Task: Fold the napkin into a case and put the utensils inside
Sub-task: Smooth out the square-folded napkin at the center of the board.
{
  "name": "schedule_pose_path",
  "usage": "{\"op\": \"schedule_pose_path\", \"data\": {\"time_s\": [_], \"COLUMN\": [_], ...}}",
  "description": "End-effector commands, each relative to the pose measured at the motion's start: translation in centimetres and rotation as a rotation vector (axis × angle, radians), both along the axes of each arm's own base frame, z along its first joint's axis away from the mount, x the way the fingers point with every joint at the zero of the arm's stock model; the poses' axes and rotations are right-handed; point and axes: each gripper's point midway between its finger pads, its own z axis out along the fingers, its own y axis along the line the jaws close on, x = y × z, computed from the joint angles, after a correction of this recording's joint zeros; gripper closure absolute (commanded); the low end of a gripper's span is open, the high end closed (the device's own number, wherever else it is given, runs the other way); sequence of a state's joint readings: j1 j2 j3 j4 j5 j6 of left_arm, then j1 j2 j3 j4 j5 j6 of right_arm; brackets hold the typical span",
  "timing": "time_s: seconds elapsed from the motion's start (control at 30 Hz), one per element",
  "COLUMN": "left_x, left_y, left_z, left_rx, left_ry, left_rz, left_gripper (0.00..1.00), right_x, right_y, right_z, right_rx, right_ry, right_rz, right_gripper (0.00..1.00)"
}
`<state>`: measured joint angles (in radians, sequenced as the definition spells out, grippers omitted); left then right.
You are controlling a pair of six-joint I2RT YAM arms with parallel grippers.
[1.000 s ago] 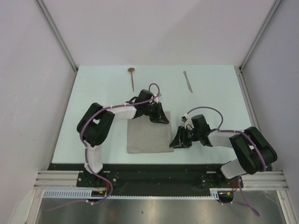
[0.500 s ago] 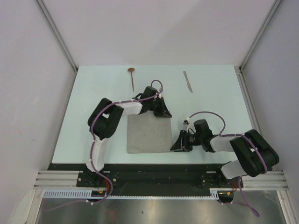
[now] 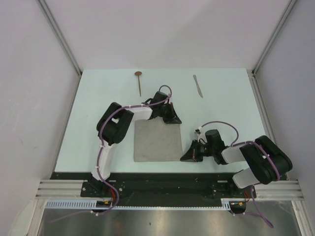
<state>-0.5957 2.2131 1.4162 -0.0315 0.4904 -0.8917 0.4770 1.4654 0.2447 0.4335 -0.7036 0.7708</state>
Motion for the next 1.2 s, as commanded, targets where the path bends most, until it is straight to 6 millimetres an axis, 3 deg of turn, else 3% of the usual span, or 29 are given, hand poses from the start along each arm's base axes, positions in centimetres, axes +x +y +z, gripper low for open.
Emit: {"op": "schedule_pose_path", "data": {"time_s": [0.0,0.17,0.23,0.27,0.33,0.4,0.47,0.57,0.67,0.7,0.73,0.8,0.83,0.93,1.03,1.13,1.17], "left_x": [0.6,1.0,1.3,1.4,1.9,2.4,2.9,2.9,2.3,1.9,1.6,1.1,0.9,0.5,0.5,0.6,0.7], "left_y": [2.0,2.0,1.7,1.4,0.9,0.4,0.2,-0.3,-0.8,-0.8,-0.8,-0.6,-0.6,-0.2,0.4,0.7,0.8], "left_z": [-4.1,-4.1,-3.5,-3.0,-0.7,1.9,4.7,7.0,6.5,6.0,5.7,4.8,4.6,4.0,3.5,2.5,2.1], "left_rx": [0.119,0.143,0.126,0.118,0.118,0.09,0.074,0.035,0.001,-0.006,-0.015,-0.023,-0.028,-0.031,-0.031,-0.025,-0.019], "left_ry": [0.038,0.039,0.003,-0.017,-0.084,-0.147,-0.198,-0.21,-0.154,-0.132,-0.111,-0.093,-0.09,-0.078,-0.079,-0.057,-0.048], "left_rz": [0.093,0.096,0.067,0.047,0.006,-0.034,-0.046,-0.061,-0.07,-0.072,-0.073,-0.06,-0.058,-0.055,-0.041,-0.035,-0.03], "left_gripper": [1.0,1.0,1.0,1.0,1.0,0.97,0.86,0.79,0.86,0.93,0.96,1.0,1.0,1.0,1.0,1.0,1.0], "right_x": [-3.1,-3.4,-3.0,-2.6,-1.3,0.2,2.1,5.1,7.3,8.3,9.0,11.0,11.2,13.0,13.9,14.7,14.8], "right_y": [-1.8,-2.0,-1.6,-1.4,-1.8,-2.1,-3.0,-4.0,-3.9,-3.4,-2.9,-1.9,-1.3,0.2,1.0,2.0,2.2], "right_z": [-3.9,-4.7,-4.0,-3.4,-2.9,-1.0,0.5,3.0,3.7,3.9,4.5,5.7,5.7,6.8,7.2,7.2,6.4], "right_rx": [-0.112,-0.116,-0.093,-0.093,-0.128,-0.162,-0.199,-0.195,-0.165,-0.15,-0.115,-0.067,-0.034,0.042,0.071,0.124,0.127], "right_ry": [0.113,0.155,0.13,0.122,0.071,0.021,-0.037,-0.117,-0.128,-0.123,-0.14,-0.175,-0.153,-0.179,-0.194,-0.191,-0.167], "right_rz": [-0.032,-0.055,-0.039,-0.036,-0.048,-0.06,-0.083,-0.125,-0.126,-0.12,-0.108,-0.116,-0.097,-0.07,-0.05,-0.033,-0.031], "right_gripper": [1.0,1.0,0.88,0.78,0.72,0.55,0.44,0.39,0.43,0.46,0.56,0.64,0.77,0.92,0.99,1.0,1.0]}}
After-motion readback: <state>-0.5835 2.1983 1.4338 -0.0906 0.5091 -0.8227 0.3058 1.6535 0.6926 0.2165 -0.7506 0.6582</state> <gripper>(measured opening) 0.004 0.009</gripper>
